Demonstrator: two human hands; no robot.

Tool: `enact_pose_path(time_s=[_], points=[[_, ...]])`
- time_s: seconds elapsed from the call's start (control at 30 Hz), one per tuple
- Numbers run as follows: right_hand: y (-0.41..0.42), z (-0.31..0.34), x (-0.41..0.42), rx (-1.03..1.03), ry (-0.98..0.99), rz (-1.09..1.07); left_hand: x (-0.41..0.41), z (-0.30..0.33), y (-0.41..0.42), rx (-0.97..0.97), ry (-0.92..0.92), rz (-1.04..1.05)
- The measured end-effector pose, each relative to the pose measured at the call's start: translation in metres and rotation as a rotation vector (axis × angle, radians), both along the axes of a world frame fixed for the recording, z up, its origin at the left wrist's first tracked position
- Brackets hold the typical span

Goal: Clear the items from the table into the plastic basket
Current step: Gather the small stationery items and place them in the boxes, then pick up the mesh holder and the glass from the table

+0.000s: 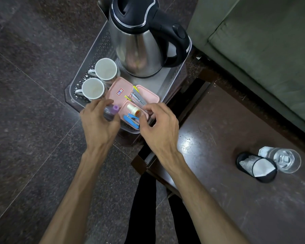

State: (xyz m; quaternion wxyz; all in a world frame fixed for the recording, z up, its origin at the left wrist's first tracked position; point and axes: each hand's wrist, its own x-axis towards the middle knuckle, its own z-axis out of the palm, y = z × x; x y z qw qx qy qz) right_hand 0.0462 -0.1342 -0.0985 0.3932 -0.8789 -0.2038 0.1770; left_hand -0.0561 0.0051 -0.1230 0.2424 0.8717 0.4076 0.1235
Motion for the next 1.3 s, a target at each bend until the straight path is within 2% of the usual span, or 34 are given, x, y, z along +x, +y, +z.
enact_pose_path(time_s=[0.13,0.4,0.5,0.7,0.93,1.03,1.13,1.3], points=[[-0.010,-0.002,-0.001,0.008,0.011,-0.002,0.009,-0.003,-0.002,0.011,0.126,0.008],[-0.021,-0.002,0.001,0.056,0.018,0.004,0.026,0.006,0.002,-0.030,-0.016,0.019],[-0.024,-0.002,0.004,0.063,0.025,0.002,0.044,0.003,0.007,-0.054,0.013,-0.015],[-0.032,-0.001,0.010,0.088,0.025,-0.035,0.048,0.003,0.006,-0.129,0.015,0.044],[-0.044,0.007,0.018,0.131,0.029,-0.092,0.033,0.007,-0.007,-0.020,0.037,0.014],[-0.054,0.008,0.020,0.138,0.041,-0.122,0.031,0.011,-0.018,0.024,0.009,0.041],[-0.072,0.009,0.021,0.153,0.054,-0.177,0.030,0.016,-0.037,0.051,-0.098,0.069],[-0.122,0.009,0.024,0.126,0.057,-0.317,0.042,0.015,-0.111,-0.087,-0.205,-0.048]])
